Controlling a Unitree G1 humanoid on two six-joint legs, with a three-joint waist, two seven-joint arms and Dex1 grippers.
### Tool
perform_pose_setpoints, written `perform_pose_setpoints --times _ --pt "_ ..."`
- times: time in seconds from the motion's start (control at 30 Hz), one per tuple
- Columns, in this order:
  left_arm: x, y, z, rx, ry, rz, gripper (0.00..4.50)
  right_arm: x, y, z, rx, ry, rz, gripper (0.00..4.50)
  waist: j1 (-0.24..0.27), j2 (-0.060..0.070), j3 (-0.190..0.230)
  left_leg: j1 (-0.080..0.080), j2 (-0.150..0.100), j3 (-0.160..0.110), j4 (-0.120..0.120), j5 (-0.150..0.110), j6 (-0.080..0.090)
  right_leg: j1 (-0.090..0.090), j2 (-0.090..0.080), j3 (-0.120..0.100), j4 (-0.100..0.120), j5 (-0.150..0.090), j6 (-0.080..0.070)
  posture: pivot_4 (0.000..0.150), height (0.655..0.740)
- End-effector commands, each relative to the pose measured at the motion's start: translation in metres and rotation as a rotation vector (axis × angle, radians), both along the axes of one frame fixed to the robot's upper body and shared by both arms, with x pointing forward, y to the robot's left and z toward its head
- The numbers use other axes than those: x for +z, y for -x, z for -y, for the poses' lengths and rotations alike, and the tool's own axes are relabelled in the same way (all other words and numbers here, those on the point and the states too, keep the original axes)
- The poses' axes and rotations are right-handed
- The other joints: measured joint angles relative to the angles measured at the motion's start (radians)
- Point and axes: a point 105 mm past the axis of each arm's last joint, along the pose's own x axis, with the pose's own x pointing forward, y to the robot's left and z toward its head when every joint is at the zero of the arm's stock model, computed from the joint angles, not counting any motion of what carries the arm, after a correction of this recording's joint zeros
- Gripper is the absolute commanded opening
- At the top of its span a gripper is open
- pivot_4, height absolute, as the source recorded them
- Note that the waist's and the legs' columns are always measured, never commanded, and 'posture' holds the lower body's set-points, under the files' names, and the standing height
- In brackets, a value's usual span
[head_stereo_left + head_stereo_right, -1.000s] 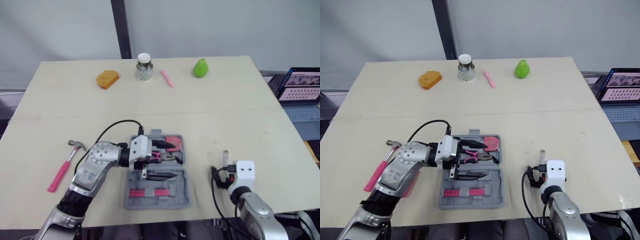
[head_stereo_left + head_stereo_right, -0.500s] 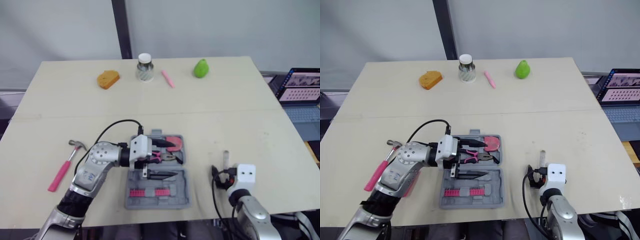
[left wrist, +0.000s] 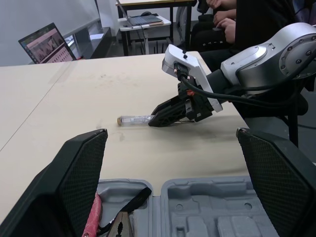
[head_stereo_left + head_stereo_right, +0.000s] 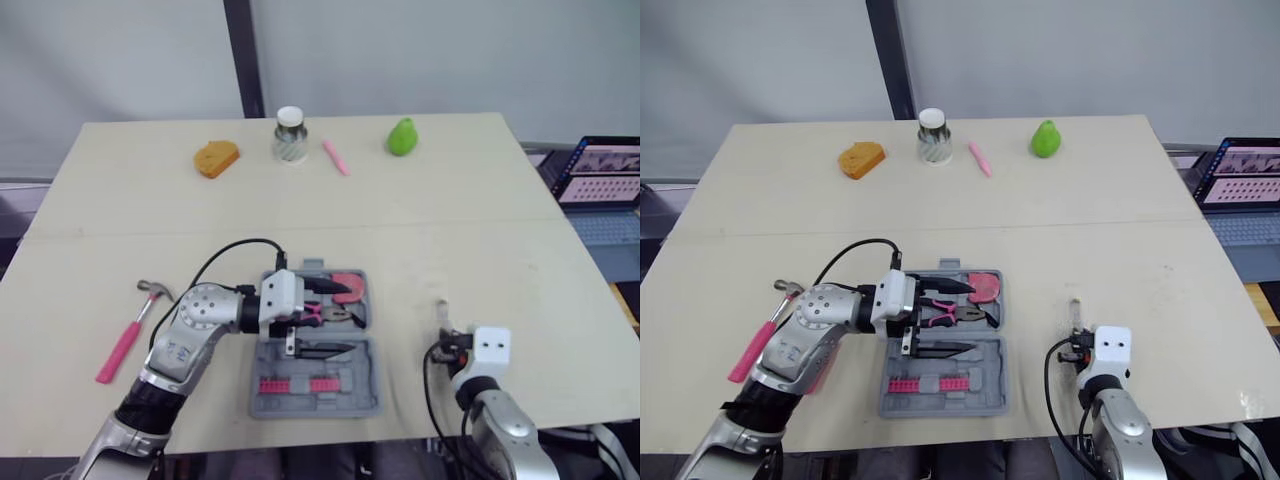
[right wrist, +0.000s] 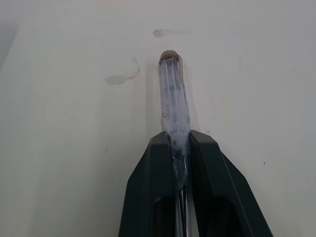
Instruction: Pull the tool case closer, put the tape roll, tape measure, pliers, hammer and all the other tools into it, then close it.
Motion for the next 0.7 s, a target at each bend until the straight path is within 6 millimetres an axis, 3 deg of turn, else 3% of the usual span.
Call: perform_pose_setpoints --times 0.03,0.17,0.27,0.43,0.57,0.7 --pt "0.003 0.002 -0.001 0.005 0.014 0.022 4.5 0.002 0.004 0.007 0.002 0.007 -0.003 0.03 0.0 0.0 0.0 0.0 0.0 0.0 0.0 0.0 0.0 0.0 0.0 0.0 0.0 0.0 0.0 0.15 0.74" --pt "0.001 0.001 -0.013 0.052 0.006 0.016 4.5 0.03 -0.001 -0.005 0.206 0.082 0.036 0.03 0.0 0.0 0.0 0.0 0.0 0.0 0.0 0.0 0.0 0.0 0.0 0.0 -0.001 0.0 0.0 0.15 0.74" --pt "-0.007 0.002 -0.04 0.136 -0.025 -0.002 4.5 0.067 -0.005 -0.027 0.496 0.147 0.044 0.03 -0.011 0.002 0.001 0.0 0.0 0.002 0.0 0.0 0.001 -0.002 0.0 0.002 0.0 0.001 0.0 0.15 0.74" --pt "-0.022 0.017 -0.08 0.281 -0.07 -0.034 4.5 0.106 -0.001 -0.062 0.935 0.24 -0.046 0.03 -0.023 0.003 0.001 0.0 0.003 0.001 -0.001 0.0 0.001 -0.003 0.001 0.0 0.0 0.001 0.0 0.15 0.74" --pt "-0.025 0.034 -0.106 0.419 -0.066 -0.038 4.5 0.12 0.008 -0.093 1.229 0.323 -0.148 0.03 -0.023 0.002 0.001 -0.001 0.003 0.0 -0.001 -0.001 0.001 -0.003 0.001 -0.001 -0.002 0.001 0.0 0.15 0.74" --pt "-0.029 0.058 -0.126 0.497 -0.078 -0.063 4.5 0.133 0.005 -0.119 1.362 0.398 -0.156 0.03 -0.024 0.001 0.001 -0.002 0.002 -0.002 0.0 -0.002 0.003 -0.003 -0.001 -0.001 -0.003 0.002 -0.001 0.15 0.74"
